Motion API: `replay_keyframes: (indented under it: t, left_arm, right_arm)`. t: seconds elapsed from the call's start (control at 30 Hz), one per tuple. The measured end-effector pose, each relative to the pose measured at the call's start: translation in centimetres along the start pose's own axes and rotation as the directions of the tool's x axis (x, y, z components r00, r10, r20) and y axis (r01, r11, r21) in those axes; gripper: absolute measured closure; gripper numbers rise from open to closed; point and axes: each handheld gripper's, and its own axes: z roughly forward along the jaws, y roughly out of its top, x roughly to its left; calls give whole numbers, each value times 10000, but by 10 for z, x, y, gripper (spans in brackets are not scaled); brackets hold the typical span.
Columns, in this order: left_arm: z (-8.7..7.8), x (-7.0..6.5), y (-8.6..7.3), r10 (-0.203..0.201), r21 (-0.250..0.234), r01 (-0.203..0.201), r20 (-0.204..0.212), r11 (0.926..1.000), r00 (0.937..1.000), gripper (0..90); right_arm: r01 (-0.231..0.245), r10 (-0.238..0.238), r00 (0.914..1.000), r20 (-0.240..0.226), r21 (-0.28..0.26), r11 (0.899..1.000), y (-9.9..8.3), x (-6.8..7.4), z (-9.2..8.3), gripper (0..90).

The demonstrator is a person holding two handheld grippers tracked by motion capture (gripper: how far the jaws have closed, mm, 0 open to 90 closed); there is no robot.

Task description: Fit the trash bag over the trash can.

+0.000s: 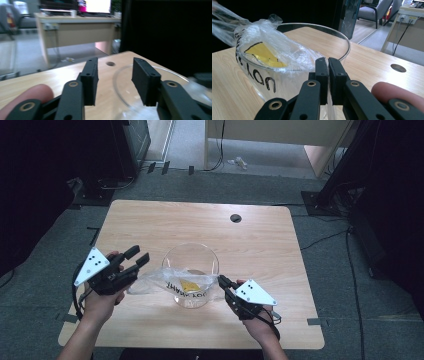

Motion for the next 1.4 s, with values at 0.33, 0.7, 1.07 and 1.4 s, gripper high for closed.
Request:
replay_keyframes:
  t: [0.33, 0.7, 1.07, 1.4]
  left_arm:
    - [3, -10, -32, 826, 759, -913, 1106, 9929, 9904, 454]
    - [16, -2, -42, 1168, 1711, -1362, 1190, 9758, 9860, 885]
    - [34, -1, -38, 1204, 1859, -1174, -46, 9755, 9927, 879]
    - [62, 14, -29, 782, 2261, -722, -178, 9714, 9968, 892]
  right_arm:
    - [-130, 130, 9997, 220, -20, 9999, 1, -1, 1, 868]
    - [-533, 530, 9980, 331, 83, 9985, 2, -11, 10, 874]
    - [7, 4, 9939, 1107, -102, 9999, 11, -21, 38, 882]
    - [-245, 220, 9900, 1390, 169, 9996, 16, -38, 64, 880]
